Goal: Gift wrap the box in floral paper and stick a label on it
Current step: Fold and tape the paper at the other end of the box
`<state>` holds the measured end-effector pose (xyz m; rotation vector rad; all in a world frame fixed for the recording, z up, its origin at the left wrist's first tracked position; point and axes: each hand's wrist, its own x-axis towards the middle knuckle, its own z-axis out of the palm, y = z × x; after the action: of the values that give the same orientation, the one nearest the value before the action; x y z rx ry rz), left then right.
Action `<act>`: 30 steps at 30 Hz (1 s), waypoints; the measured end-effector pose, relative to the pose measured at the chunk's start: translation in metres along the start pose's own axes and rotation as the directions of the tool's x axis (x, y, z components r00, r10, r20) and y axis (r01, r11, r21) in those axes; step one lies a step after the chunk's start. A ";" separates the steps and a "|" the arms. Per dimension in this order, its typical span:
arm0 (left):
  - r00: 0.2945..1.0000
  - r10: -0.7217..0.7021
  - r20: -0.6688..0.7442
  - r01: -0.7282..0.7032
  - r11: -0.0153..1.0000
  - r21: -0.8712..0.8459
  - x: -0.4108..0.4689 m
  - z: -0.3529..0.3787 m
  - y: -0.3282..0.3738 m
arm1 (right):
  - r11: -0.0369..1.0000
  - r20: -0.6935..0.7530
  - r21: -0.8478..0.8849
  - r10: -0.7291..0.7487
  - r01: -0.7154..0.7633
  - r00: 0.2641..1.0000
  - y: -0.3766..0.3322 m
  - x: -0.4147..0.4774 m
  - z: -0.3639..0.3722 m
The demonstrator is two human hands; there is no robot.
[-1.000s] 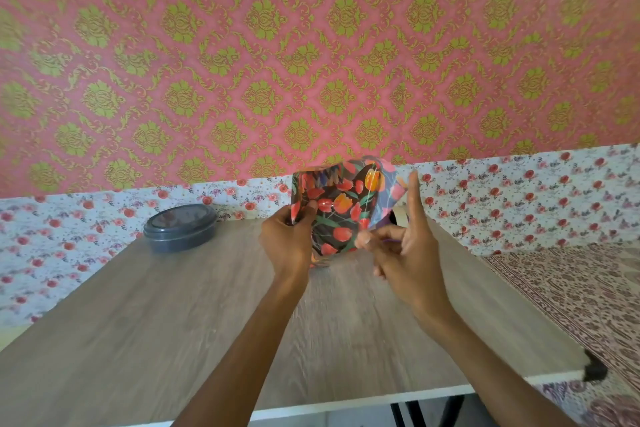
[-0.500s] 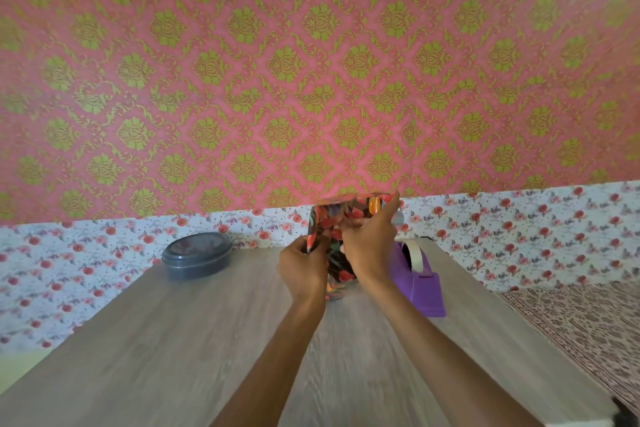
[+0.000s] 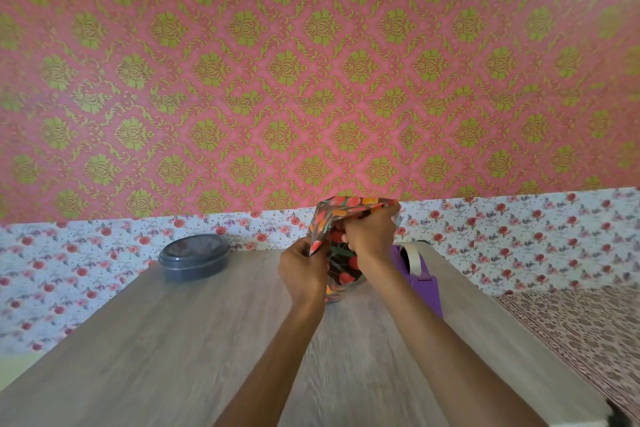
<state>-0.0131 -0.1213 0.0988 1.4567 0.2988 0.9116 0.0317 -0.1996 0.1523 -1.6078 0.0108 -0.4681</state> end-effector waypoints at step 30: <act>0.994 -0.100 -0.036 0.098 0.994 -0.056 -0.001 -0.006 0.006 | 0.895 0.150 -0.427 -0.068 0.126 0.986 0.004 -0.003 -0.014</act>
<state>-0.0204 -0.1185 0.1029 1.3632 0.3690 0.8627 0.0258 -0.2128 0.1483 -2.0872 -0.0694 -0.4566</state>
